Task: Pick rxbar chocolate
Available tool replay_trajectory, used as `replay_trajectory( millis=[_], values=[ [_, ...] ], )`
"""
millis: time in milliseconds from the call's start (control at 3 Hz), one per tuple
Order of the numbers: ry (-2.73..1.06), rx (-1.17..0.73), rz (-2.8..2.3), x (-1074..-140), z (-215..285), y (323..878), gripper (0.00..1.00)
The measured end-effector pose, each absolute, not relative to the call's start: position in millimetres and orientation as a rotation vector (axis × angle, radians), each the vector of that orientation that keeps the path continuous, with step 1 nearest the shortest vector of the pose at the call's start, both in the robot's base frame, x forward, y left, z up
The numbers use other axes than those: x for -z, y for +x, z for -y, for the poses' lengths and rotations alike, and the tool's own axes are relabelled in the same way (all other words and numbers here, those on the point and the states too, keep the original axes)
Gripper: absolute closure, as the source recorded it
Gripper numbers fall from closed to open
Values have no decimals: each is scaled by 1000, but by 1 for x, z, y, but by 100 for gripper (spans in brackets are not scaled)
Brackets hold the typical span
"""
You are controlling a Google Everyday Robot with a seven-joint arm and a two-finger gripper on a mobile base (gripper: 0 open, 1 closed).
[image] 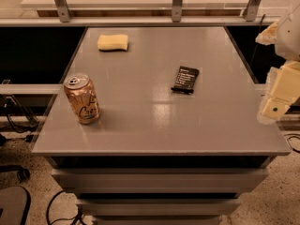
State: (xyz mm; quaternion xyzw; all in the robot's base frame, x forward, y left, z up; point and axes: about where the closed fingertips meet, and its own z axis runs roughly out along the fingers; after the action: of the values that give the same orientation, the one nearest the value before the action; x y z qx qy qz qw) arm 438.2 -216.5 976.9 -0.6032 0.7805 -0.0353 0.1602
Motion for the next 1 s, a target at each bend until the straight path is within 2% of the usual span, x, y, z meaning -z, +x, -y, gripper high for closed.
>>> replay_trajectory(
  millis=[667, 1000],
  values=[
    [-1676, 120, -2254, -977, 211, 448, 0],
    [-1609, 130, -2307, -972, 195, 474, 0]
  ],
)
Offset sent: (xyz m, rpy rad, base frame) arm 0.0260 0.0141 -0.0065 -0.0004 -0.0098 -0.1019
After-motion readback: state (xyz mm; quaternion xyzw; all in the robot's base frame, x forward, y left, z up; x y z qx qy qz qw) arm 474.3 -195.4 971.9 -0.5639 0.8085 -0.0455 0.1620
